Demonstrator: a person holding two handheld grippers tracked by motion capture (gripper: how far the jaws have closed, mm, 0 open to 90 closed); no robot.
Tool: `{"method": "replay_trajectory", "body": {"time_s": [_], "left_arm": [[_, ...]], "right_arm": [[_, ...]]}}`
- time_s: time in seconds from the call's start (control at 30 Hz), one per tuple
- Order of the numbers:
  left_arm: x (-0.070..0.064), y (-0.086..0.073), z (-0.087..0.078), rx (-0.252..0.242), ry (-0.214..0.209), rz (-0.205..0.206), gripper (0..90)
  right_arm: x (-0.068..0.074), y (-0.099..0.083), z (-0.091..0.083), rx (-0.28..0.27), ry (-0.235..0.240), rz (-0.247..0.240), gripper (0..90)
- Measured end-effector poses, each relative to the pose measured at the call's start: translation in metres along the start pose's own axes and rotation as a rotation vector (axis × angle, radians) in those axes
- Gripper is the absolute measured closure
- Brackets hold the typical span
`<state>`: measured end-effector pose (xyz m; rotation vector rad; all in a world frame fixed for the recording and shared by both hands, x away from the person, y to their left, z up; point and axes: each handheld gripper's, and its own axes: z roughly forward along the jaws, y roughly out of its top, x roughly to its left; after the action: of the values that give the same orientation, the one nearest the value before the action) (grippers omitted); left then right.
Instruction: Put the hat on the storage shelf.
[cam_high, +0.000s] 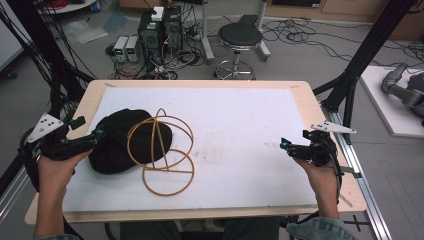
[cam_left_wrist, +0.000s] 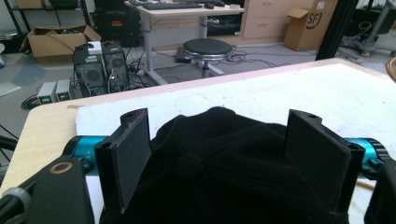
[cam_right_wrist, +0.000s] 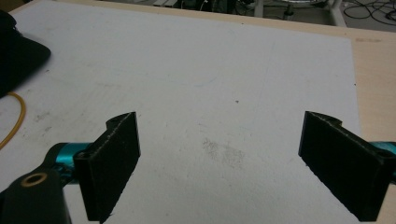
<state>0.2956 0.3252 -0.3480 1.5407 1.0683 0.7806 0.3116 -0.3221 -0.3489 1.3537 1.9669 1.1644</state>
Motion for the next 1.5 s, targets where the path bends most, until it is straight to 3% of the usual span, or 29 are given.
{"method": "replay_trajectory", "body": {"time_s": [0.37, 0.73, 1.1, 1.3, 1.5], "left_arm": [[0.002, 0.002, 0.0, -0.013, -0.009, 0.003, 23.2], [0.012, -0.005, 0.001, -0.037, 0.007, -0.04, 23.6], [0.013, -0.018, 0.021, -0.024, -0.007, -0.059, 23.6], [0.016, -0.029, 0.031, 0.011, 0.02, -0.062, 23.6], [0.017, -0.038, 0.038, 0.022, -0.001, -0.063, 23.7]], "right_arm": [[0.002, -0.001, -0.003, -0.003, 0.001, -0.006, 12.4], [0.005, -0.002, 0.0, 0.007, 0.018, -0.021, 12.4], [0.005, -0.003, -0.004, 0.008, 0.022, -0.015, 12.4], [0.005, -0.004, -0.007, 0.013, 0.025, -0.013, 12.5], [0.005, -0.005, -0.008, 0.016, 0.029, -0.01, 12.5]]}}
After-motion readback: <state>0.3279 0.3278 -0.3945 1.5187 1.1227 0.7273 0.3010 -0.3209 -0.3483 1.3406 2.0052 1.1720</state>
